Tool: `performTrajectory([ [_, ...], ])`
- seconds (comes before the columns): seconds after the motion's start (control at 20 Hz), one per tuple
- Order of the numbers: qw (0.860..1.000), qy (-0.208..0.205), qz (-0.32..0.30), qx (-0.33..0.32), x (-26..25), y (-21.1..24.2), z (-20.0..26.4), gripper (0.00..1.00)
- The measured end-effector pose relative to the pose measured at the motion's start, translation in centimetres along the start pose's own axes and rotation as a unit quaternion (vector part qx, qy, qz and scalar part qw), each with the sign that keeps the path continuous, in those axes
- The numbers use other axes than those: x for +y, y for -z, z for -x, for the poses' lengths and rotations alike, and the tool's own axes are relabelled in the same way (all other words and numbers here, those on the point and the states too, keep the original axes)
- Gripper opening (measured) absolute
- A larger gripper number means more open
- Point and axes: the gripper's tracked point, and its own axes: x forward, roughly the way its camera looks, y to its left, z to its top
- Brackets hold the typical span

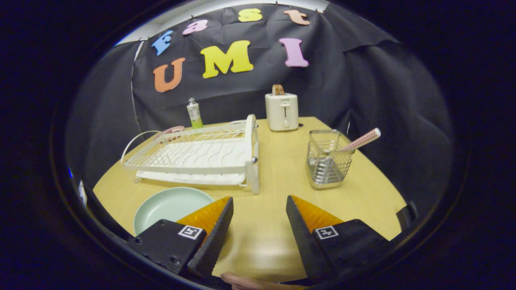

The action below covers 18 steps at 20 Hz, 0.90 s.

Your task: Take the plate from the dish rack, then take the spoon from the basket and place it into the plate.

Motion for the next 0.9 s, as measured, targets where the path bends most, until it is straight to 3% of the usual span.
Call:
performTrajectory([
  [0.2, 0.997, 0.032, 0.005, -0.065, -4.3, -2.7, 0.8, 1.00],
  [0.55, 0.991, 0.088, -0.047, -0.087, -12.4, -3.6, -1.2, 1.00],
  [0.65, 0.991, 0.070, -0.049, -0.107, -12.5, -4.7, -2.2, 1.00],
  [0.75, 0.989, 0.054, -0.048, -0.133, -12.3, -5.9, -3.0, 0.94],
  [0.9, 0.989, 0.063, -0.035, -0.130, -12.5, -6.1, -5.2, 0.65],
])
